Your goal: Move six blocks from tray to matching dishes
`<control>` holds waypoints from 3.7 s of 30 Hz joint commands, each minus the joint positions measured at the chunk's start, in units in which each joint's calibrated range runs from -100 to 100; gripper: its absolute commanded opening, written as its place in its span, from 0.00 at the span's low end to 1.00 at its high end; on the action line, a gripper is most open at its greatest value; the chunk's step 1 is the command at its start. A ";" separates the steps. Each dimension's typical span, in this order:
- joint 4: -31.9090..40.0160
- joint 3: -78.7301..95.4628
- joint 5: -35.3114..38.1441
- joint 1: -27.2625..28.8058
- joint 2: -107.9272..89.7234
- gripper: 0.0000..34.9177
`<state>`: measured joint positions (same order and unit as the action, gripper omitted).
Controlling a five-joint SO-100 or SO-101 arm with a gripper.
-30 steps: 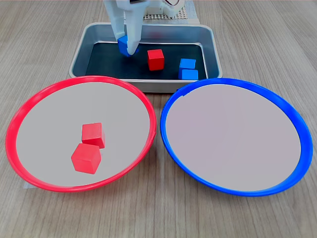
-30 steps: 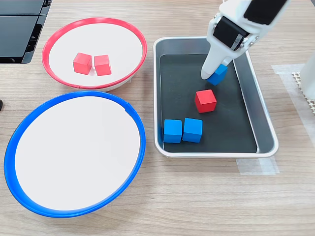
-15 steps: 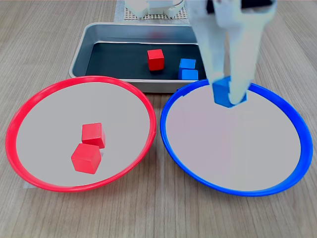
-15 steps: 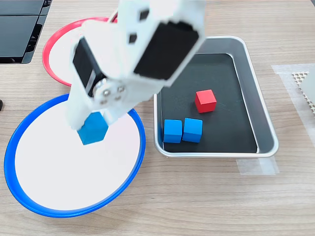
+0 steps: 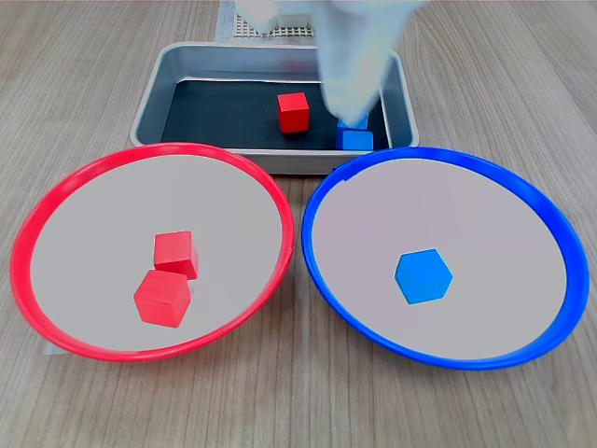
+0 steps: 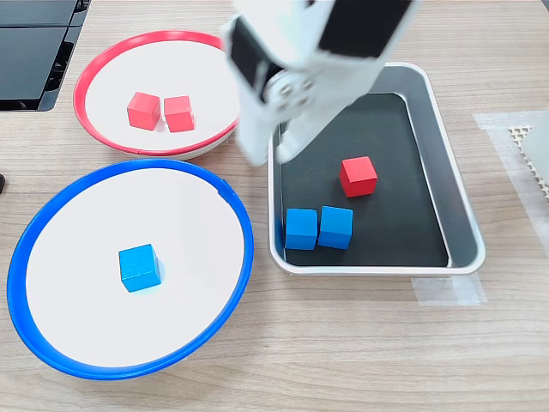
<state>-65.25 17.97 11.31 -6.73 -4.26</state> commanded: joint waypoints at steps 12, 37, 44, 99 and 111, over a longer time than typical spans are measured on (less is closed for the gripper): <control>0.42 29.87 2.25 12.89 -19.75 0.46; 2.31 22.31 3.42 9.31 -14.37 0.01; -0.74 -10.18 -4.98 16.28 -0.13 0.01; 19.48 33.33 26.76 -4.14 -9.00 0.22; 2.56 -4.81 14.36 -7.06 -3.71 0.01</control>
<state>-67.13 26.86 31.77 -12.04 -12.36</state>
